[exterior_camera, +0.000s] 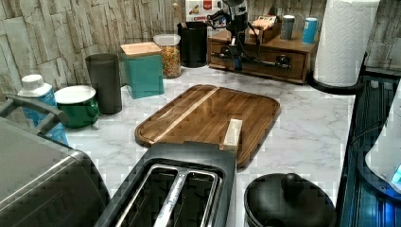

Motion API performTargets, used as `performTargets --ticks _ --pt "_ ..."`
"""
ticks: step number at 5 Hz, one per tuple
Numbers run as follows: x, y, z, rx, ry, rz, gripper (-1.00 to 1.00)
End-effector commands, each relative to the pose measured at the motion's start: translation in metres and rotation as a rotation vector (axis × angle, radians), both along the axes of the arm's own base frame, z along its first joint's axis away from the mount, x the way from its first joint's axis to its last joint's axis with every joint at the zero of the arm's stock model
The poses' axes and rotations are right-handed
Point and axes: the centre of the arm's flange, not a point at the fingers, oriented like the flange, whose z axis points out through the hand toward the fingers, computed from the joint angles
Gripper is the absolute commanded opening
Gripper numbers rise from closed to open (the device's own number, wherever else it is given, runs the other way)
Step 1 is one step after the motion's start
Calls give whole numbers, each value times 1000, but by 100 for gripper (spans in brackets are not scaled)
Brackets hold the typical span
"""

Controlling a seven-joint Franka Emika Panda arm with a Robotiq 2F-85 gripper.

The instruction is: Close the drawer.

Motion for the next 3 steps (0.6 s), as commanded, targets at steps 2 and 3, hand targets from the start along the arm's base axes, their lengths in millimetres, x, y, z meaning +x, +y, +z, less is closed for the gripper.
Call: performTargets --ticks 2,3 --pt "-46 -149 145 -241 -188 -218 -100" --pt "-46 -149 145 -241 -188 -218 -100"
